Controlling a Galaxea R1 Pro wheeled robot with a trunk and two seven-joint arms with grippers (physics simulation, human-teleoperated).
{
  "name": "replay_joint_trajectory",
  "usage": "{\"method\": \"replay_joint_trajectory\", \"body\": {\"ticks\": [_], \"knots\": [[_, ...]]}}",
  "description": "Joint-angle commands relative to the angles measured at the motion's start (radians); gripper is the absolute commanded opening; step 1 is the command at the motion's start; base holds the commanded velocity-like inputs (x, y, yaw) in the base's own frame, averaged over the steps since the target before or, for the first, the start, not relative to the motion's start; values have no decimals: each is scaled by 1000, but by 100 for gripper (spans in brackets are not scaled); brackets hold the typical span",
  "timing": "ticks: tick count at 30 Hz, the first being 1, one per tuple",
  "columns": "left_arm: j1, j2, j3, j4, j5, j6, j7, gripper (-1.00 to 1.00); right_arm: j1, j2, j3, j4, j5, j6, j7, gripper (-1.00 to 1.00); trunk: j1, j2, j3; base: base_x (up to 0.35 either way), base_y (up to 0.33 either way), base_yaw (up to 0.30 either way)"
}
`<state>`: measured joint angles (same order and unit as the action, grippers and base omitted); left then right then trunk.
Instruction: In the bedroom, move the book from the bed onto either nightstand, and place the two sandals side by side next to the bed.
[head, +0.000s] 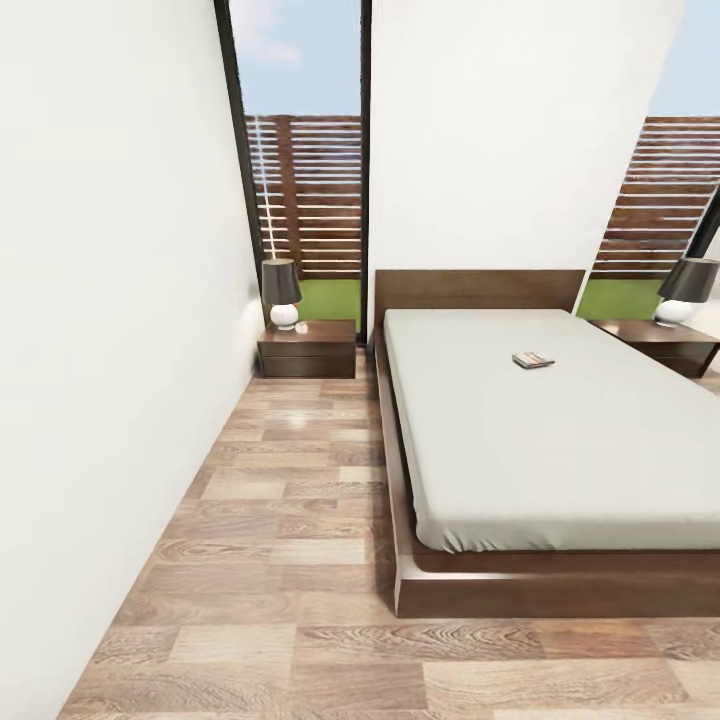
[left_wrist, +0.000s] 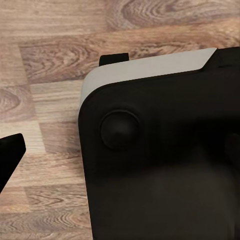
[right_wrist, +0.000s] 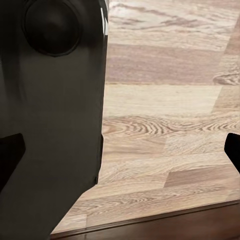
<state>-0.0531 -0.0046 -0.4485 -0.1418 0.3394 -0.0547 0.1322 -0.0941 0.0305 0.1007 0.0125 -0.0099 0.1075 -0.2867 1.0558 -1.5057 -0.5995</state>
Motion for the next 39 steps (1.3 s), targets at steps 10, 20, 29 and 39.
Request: {"method": "replay_joint_trajectory", "body": {"ticks": [10, 20, 29, 39], "knots": [[-1, 0, -9, 1, 9, -4, 4, 100, -1, 1, 8, 1, -1, 5, -3, 100, 0, 0, -1, 0, 0, -2], [-1, 0, -9, 1, 9, -4, 4, 100, -1, 2, 8, 1, -1, 5, -3, 100, 0, 0, -1, 0, 0, 0], [-1, 0, -9, 1, 9, -4, 4, 100, -1, 2, 8, 1, -1, 5, -4, 100, 0, 0, -1, 0, 0, 0], [-1, -1, -14, 1, 9, -8, 4, 100, -1, 2, 8, 1, -1, 5, -4, 100, 0, 0, -1, 0, 43, 0]]}}
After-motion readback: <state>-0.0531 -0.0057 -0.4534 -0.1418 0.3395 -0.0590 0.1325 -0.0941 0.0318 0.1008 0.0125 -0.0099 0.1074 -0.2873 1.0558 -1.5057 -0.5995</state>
